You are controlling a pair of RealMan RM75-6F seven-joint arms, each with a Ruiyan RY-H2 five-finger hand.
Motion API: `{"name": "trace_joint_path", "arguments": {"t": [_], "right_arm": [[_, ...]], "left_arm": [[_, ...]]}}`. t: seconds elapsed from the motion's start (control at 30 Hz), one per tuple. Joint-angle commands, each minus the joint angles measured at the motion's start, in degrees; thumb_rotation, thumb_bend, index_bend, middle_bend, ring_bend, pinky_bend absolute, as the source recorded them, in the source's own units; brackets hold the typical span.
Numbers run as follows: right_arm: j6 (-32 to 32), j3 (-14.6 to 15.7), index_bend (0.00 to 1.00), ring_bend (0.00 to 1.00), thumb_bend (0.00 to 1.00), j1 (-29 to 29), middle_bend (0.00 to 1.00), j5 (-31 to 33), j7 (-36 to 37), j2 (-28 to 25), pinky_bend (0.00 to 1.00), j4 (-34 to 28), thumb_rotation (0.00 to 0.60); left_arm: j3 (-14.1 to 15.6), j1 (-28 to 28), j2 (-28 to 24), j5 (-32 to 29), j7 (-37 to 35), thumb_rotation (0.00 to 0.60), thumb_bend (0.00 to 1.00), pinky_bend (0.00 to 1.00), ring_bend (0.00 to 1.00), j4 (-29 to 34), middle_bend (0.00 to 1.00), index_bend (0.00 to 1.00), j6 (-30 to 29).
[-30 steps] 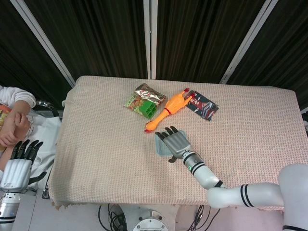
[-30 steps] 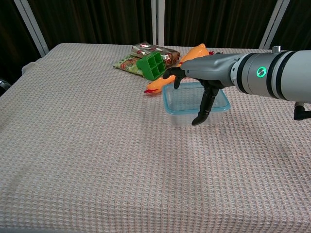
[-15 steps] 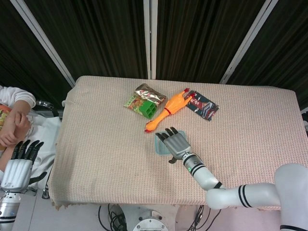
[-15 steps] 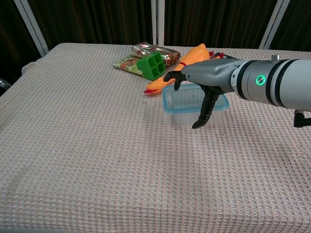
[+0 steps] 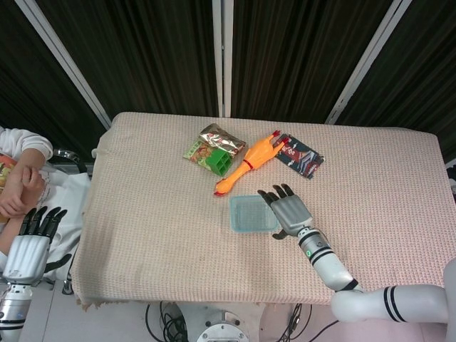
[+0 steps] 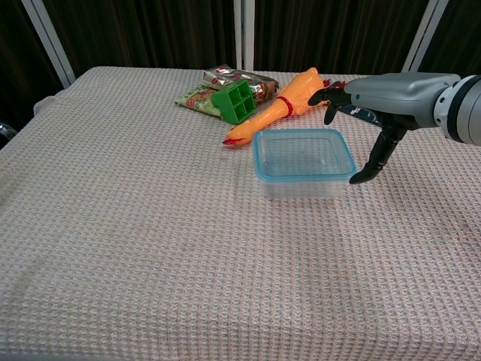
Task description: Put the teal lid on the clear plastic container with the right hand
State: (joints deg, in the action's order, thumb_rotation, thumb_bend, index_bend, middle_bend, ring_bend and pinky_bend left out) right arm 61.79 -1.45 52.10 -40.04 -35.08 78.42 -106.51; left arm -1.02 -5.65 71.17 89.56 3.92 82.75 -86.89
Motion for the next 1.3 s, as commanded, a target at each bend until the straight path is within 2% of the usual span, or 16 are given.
{"name": "trace_joint_path", "arguments": {"t": [0.03,0.33,0.7,0.93,1.1,1.3], "right_arm": [[-1.7,-0.1,0.0,0.0,0.0,-0.2,0.18,0.14,0.74,0.68,0.0,1.63,0.6],[-4.59,0.32,0.0,0.0,0.0,0.08,0.19,2.36,-0.23,3.21,0.0,4.91,0.6],[-3.83,0.3,0.0,0.0,0.0,-1.08,0.19,0.7,0.19,3.76,0.0,5.03,0.6],[4.66,1.76,0.0,0.0,0.0,-6.32,0.16,-7.95,2.18,-1.42,0.0,-1.93,0.6],[15.06,5.13,0.0,0.0,0.01,-14.36,0.15,-19.02,6.81,-7.67,0.0,-5.87,0.6],[28.47,9.89,0.0,0.0,0.03,-26.16,0.13,-33.47,17.02,-13.62,0.0,-4.79,0.6]], "left_arm": [[0.03,0.02,-0.06,0.04,0.17,0.6,0.06,0.01,0.01,0.16,0.09,0.11,-0.06],[0.14,0.22,-0.05,-0.23,0.28,0.6,0.06,0.01,0.01,0.25,0.09,0.11,-0.01],[0.29,0.48,0.19,-0.21,-0.02,0.6,0.06,0.01,0.01,-0.1,0.09,0.11,-0.24],[0.14,0.39,0.34,0.3,-0.41,0.6,0.06,0.01,0.01,-0.4,0.09,0.11,-0.76],[-0.06,0.56,0.66,0.4,-1.15,0.6,0.06,0.01,0.01,-0.84,0.09,0.11,-1.43],[-0.53,0.62,0.85,0.01,-0.47,0.6,0.06,0.01,0.01,-0.35,0.09,0.11,-1.82]]}}
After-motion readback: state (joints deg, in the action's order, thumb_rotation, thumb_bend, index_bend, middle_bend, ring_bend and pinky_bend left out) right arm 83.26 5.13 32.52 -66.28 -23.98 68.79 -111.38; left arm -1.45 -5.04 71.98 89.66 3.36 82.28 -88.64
